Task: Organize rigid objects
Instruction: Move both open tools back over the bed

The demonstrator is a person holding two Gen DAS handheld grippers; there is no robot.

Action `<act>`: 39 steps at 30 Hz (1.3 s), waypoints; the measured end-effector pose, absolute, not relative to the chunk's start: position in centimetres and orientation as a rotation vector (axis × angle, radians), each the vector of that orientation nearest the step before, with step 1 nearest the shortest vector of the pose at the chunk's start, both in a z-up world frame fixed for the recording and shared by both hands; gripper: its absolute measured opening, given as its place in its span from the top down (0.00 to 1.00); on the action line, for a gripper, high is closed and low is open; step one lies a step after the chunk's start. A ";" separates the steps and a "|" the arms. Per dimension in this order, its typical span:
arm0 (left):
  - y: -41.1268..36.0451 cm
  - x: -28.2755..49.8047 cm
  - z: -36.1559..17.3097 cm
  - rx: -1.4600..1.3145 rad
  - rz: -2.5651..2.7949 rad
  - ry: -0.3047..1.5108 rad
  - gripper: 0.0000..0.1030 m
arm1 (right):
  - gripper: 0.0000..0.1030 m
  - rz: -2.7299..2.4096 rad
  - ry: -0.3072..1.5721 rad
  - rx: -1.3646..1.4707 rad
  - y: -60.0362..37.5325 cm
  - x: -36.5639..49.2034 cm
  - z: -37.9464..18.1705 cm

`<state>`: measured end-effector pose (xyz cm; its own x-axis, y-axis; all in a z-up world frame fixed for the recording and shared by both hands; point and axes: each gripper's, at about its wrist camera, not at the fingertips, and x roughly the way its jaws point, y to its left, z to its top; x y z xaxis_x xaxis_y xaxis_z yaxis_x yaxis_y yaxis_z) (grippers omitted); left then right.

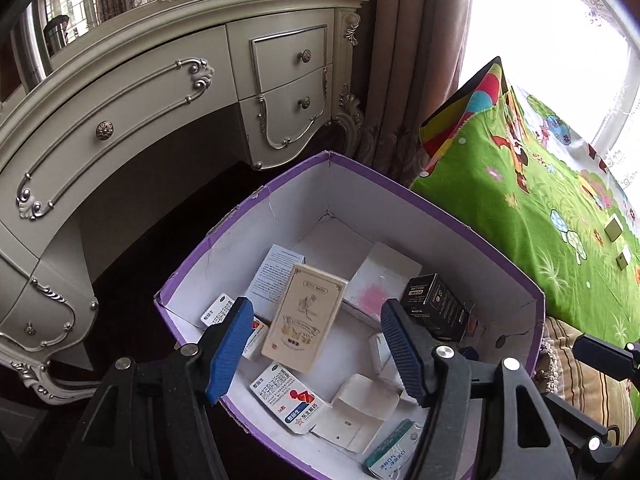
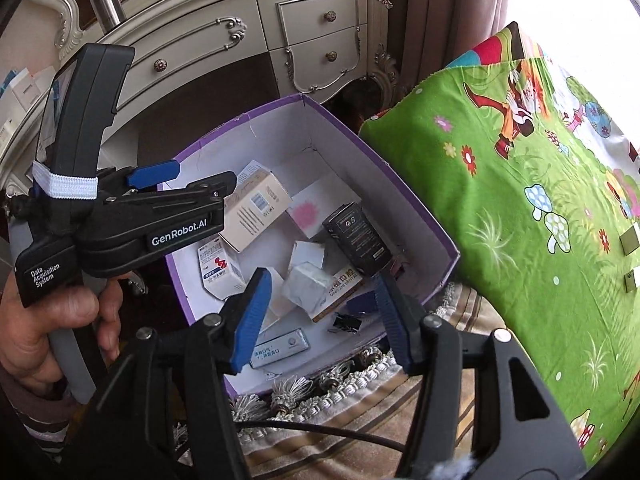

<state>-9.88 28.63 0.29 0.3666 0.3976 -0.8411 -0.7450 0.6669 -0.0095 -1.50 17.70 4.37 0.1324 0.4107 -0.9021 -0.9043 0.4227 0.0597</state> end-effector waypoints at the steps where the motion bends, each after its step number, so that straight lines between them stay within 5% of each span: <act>1: 28.5 -9.8 0.4 -0.424 0.759 0.932 0.35 | 0.43 1.035 1.031 -0.589 17.7 -1.4 4.4; 16: 24.9 -5.0 2.7 -0.356 0.663 0.907 0.35 | 0.37 0.930 0.971 -0.519 13.7 3.0 6.2; 39: 11.2 14.1 3.6 -0.084 0.341 0.940 0.35 | 0.29 0.510 0.948 -0.313 -3.7 20.6 7.4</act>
